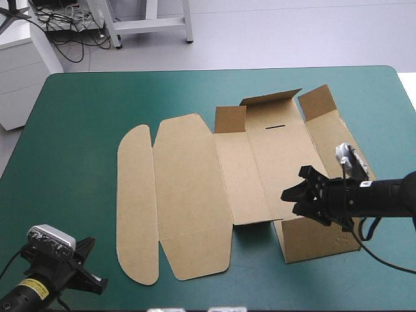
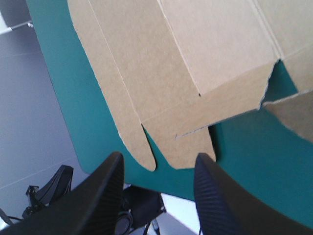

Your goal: Fold the box

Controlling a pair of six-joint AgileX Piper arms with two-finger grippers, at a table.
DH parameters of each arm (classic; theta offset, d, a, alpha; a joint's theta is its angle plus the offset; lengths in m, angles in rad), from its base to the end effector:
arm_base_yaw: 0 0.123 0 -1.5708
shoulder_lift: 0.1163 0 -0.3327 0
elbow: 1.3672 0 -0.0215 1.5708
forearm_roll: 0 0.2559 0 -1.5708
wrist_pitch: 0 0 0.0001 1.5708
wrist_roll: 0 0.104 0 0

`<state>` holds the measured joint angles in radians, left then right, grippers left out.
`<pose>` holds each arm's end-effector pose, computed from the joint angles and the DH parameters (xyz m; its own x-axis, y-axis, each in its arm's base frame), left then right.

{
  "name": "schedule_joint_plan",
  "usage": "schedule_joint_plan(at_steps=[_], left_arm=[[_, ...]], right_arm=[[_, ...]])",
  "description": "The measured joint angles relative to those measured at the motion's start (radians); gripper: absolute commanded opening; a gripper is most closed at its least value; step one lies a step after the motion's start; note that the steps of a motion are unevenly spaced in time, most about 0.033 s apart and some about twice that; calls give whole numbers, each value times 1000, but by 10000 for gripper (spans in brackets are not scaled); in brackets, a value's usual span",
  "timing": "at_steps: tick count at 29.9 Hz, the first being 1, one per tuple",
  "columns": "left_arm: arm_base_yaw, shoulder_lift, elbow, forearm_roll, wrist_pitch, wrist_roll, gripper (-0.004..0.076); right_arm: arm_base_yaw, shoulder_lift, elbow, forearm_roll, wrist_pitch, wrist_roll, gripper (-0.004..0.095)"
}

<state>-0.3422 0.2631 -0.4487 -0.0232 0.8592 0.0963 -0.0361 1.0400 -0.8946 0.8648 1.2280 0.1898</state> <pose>0.0165 -0.0078 0.2783 -0.4911 0.2610 -0.8311 0.3904 0.9188 0.0578 0.1564 0.0690 0.3686 -0.9134 0.4068 -0.0168 0.2443 0.5805 0.7768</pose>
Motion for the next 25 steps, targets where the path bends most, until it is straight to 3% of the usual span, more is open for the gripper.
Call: schedule_joint_plan(at_steps=[7, 15, 25], left_arm=[[0, 0, 0, 8, 0, 0, -10], [0, 0, 0, 23, 0, 1, -10], [0, 0, 0, 23, 2, 1, -10]], right_arm=[[225, 194, 15, 9, -26, 85, 447], [244, 390, 16, 14, -68, 85, 447], [244, 447, 15, 19, -134, 85, 410]])
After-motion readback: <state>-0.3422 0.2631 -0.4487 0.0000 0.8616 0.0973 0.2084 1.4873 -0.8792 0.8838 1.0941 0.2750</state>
